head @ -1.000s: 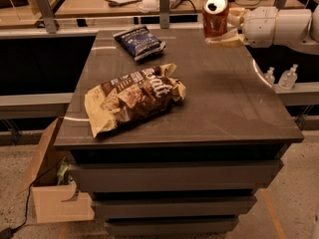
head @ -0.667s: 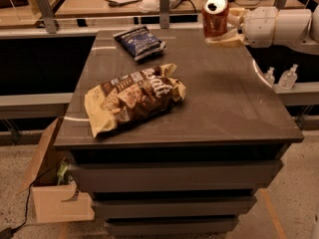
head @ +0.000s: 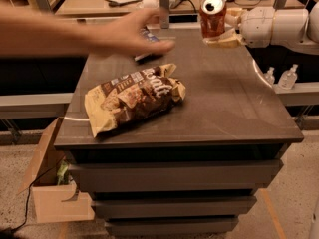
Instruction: Knock coke can over
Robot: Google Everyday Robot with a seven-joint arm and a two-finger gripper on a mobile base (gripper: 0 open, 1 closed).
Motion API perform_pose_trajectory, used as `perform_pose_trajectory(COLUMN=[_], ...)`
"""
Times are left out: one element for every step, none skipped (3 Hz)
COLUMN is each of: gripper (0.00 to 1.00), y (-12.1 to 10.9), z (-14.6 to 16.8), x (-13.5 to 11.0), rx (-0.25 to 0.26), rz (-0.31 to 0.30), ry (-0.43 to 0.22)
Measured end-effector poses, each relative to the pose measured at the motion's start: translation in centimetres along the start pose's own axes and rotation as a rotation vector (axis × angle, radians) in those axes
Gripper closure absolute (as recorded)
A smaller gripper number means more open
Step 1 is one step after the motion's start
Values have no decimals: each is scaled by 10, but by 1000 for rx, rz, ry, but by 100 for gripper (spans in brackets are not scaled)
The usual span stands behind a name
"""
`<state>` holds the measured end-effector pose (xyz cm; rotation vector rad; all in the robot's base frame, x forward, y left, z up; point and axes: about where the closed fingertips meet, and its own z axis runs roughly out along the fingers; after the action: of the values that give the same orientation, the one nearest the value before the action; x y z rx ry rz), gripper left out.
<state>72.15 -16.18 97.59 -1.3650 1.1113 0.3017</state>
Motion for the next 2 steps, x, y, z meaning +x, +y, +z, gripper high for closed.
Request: perform_pose_trajectory(gripper=[45, 14], y=[1, 2], z=[3, 8], x=[0, -1], rx=[-4, -10], rz=[1, 2], ry=[-3, -8])
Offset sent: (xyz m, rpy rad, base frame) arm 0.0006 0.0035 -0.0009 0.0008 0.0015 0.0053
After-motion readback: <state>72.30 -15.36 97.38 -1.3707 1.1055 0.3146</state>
